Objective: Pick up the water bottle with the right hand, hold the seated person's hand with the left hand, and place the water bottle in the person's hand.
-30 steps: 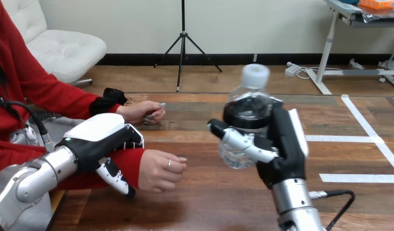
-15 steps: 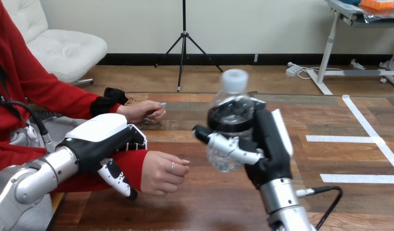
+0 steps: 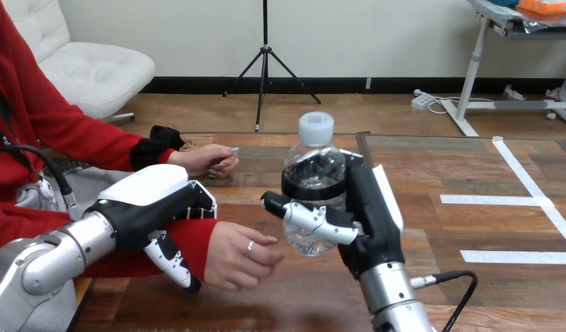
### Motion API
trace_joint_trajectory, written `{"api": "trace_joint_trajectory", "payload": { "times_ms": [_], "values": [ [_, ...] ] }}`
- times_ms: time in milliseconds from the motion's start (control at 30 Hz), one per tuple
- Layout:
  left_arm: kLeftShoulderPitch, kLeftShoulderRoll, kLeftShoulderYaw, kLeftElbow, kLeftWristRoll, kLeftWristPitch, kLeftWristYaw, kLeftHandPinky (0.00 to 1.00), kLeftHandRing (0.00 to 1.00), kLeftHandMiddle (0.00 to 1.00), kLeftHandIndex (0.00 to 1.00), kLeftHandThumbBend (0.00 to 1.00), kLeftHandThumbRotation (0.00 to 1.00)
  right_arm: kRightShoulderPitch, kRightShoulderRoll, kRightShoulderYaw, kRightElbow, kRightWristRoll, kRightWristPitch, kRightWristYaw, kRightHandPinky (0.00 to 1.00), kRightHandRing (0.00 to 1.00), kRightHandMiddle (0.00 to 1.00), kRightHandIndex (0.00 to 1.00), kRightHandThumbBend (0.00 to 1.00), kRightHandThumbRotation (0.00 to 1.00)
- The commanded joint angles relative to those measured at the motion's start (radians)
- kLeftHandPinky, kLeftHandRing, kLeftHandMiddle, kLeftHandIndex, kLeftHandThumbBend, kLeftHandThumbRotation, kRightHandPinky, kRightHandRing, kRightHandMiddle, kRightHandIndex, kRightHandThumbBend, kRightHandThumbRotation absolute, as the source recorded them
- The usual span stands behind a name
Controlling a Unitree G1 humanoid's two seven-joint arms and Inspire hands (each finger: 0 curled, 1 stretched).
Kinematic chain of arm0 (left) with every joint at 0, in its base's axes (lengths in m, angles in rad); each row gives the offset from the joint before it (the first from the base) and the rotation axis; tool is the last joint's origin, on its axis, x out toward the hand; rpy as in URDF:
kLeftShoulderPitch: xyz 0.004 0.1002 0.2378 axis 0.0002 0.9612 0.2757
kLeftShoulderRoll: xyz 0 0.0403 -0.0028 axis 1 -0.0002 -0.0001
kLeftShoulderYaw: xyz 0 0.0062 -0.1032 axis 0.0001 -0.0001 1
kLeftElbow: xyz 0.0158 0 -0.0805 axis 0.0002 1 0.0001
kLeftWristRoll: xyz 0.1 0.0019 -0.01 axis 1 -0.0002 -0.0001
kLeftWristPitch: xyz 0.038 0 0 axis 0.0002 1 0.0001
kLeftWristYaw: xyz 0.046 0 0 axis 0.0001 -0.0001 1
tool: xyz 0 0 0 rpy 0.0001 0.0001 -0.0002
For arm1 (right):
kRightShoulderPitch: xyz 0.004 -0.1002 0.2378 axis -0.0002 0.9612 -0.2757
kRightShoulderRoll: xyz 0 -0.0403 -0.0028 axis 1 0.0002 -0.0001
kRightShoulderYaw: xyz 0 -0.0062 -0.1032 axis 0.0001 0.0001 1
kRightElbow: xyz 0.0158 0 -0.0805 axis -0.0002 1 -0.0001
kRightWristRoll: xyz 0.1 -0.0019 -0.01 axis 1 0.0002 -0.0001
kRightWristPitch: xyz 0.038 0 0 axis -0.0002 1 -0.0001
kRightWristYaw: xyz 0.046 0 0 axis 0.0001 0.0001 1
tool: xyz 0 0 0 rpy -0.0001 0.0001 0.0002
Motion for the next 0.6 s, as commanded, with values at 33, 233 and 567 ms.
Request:
{"api": "trace_joint_trajectory", "payload": {
  "times_ms": [33, 233, 567],
  "values": [
    [-0.076, -0.041, 0.056, -0.18, -0.068, 0.013, -0.007, 0.23, 0.28, 0.36, 0.37, 0.98, 0.0, -0.145, 0.143, 0.021, 0.002, 0.002, -0.09, -0.021, 0.18, 0.22, 0.28, 0.3, 0.73, 0.0],
    [-0.074, -0.054, 0.058, -0.216, -0.095, 0.042, -0.037, 0.23, 0.29, 0.36, 0.37, 0.97, 0.0, -0.141, 0.158, 0.044, 0.005, -0.013, -0.098, -0.034, 0.17, 0.22, 0.28, 0.3, 0.72, 0.0],
    [-0.068, -0.069, 0.061, -0.277, -0.132, 0.073, -0.073, 0.23, 0.29, 0.36, 0.36, 0.97, 0.0, -0.146, 0.177, 0.07, 0.042, -0.022, -0.156, -0.046, 0.16, 0.21, 0.27, 0.29, 0.72, 0.0]
  ]
}}
